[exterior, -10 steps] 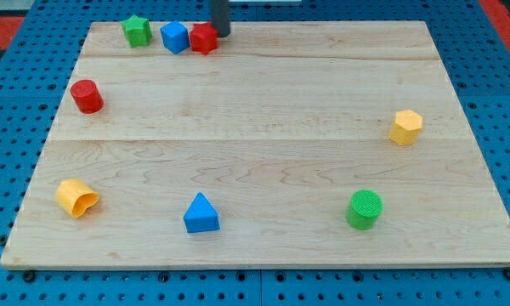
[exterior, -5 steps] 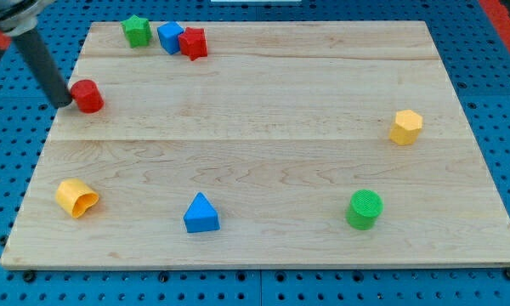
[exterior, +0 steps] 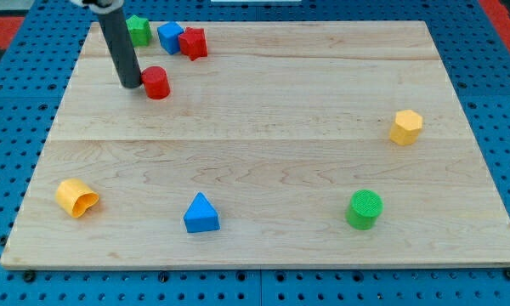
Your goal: Slide the red circle a bit right
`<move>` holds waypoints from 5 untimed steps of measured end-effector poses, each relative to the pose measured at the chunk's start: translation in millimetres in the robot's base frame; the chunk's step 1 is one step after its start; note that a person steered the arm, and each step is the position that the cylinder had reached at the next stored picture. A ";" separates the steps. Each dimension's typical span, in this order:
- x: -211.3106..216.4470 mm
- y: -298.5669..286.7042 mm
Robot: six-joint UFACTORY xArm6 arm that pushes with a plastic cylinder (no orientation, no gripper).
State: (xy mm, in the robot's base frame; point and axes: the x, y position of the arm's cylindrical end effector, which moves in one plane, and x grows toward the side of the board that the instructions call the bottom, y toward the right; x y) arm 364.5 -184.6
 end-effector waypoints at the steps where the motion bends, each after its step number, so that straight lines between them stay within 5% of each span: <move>1: 19.5 40.9; 2: -26.5 76.8; 3: -43.1 47.5; 4: 4.1 74.5; 5: 34.4 22.5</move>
